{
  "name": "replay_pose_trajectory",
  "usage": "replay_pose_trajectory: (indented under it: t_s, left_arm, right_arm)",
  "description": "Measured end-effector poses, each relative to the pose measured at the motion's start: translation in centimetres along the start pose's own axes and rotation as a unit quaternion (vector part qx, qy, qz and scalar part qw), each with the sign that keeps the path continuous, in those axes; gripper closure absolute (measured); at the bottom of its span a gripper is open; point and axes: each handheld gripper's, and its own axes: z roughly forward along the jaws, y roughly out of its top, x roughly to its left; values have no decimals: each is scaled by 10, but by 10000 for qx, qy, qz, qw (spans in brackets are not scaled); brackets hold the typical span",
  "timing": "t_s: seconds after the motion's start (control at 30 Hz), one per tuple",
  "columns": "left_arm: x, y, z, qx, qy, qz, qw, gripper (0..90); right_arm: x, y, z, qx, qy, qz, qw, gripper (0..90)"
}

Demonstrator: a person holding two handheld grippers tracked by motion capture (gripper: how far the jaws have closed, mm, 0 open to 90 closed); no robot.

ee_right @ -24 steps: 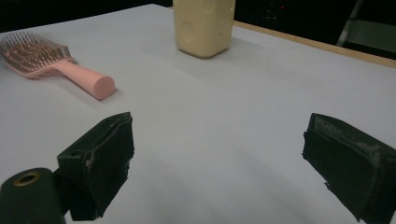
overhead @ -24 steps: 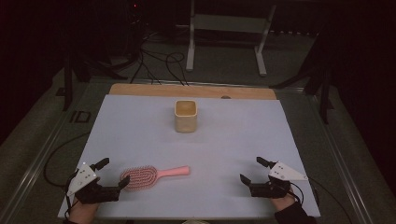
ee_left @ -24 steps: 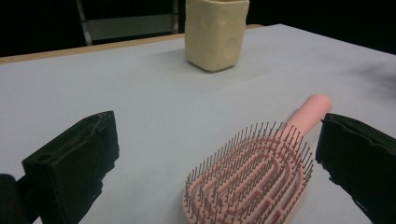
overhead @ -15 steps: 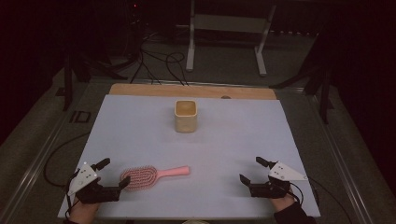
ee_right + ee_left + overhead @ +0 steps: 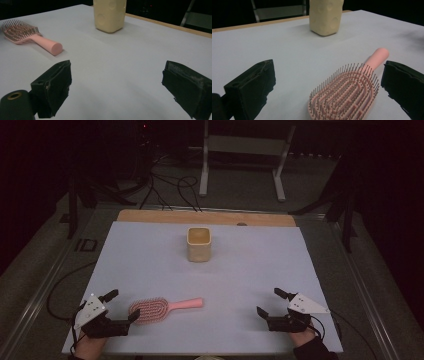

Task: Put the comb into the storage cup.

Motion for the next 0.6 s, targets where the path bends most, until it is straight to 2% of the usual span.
replay_pose_trajectory:
  t_s: [0.33,0.6]
  left_arm:
    - [-4,6,-2,7,64,33,10000,2]
    - [-4,27,-2,161,155,-30,9997,2]
  right_arm:
    - [0,1,0,-17,-21,24,10000,86]
    - [0,1,-1,-52,-69,49,10000,86]
